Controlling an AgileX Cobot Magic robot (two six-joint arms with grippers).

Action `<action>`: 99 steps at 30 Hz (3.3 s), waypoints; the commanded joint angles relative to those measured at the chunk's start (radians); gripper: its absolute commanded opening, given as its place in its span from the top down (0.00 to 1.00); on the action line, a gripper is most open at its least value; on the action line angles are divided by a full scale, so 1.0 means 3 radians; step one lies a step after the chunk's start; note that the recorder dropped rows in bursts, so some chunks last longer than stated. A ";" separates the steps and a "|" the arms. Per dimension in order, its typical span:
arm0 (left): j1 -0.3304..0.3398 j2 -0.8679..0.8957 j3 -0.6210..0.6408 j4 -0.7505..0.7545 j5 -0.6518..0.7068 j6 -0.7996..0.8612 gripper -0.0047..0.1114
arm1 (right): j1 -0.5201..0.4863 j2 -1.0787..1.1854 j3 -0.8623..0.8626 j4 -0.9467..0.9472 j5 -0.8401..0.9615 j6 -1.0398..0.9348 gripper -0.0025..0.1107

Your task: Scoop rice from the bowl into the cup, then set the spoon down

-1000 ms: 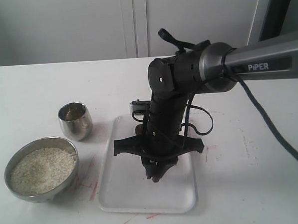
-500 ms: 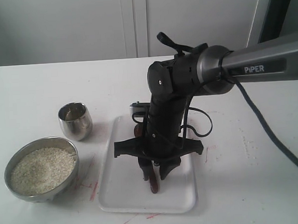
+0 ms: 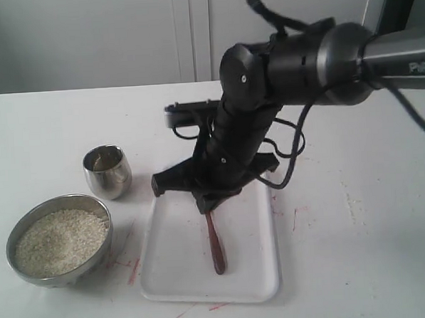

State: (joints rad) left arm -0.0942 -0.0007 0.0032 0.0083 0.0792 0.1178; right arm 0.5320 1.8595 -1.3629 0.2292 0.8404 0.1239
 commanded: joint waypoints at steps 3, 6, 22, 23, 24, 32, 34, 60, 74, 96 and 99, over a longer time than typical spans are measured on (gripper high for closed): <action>0.0005 0.0002 -0.0011 -0.0028 -0.0016 -0.0016 0.84 | -0.0016 -0.0581 0.0111 -0.0015 -0.0336 -0.0259 0.98; 0.0005 0.0002 -0.0011 -0.0028 -0.0016 -0.0016 0.84 | -0.0016 -0.0878 0.0261 -0.0031 -0.0582 -0.0324 0.98; 0.0005 0.0002 -0.0011 -0.0028 -0.0016 -0.0016 0.84 | -0.0016 -0.2609 0.2035 -0.0164 -0.2142 -0.0344 0.98; 0.0005 0.0002 -0.0011 -0.0028 -0.0016 -0.0016 0.84 | -0.0016 -0.2716 0.2141 -0.0164 -0.2207 -0.0344 0.98; 0.0005 0.0002 -0.0011 -0.0028 -0.0016 -0.0016 0.84 | -0.0016 -0.2824 0.2272 -0.0164 -0.2286 -0.0344 0.98; 0.0005 0.0002 -0.0011 -0.0028 -0.0016 -0.0016 0.84 | -0.0016 -0.3627 0.3152 -0.0164 -0.2801 -0.0356 0.98; 0.0005 0.0002 -0.0011 -0.0028 -0.0016 -0.0016 0.84 | -0.0016 -0.3853 0.3323 -0.0164 -0.2891 -0.0356 0.98; 0.0005 0.0002 -0.0011 -0.0028 -0.0016 -0.0016 0.84 | -0.0016 -0.5819 0.4543 -0.0158 -0.3018 -0.0438 0.98; 0.0005 0.0002 -0.0011 -0.0028 -0.0016 -0.0016 0.84 | -0.0016 -0.5868 0.4543 -0.0165 -0.2623 -0.0786 0.98; 0.0005 0.0002 -0.0011 -0.0028 -0.0016 -0.0016 0.84 | -0.0016 -0.5868 0.4543 -0.0149 -0.2502 -0.0548 0.98; 0.0005 0.0002 -0.0011 -0.0028 -0.0016 -0.0016 0.84 | -0.0016 -0.5868 0.4543 -0.0149 -0.2502 -0.0548 0.98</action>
State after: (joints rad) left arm -0.0942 -0.0007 0.0032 0.0083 0.0792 0.1178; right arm 0.5299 0.1042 -0.0048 0.1834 0.0978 -0.0442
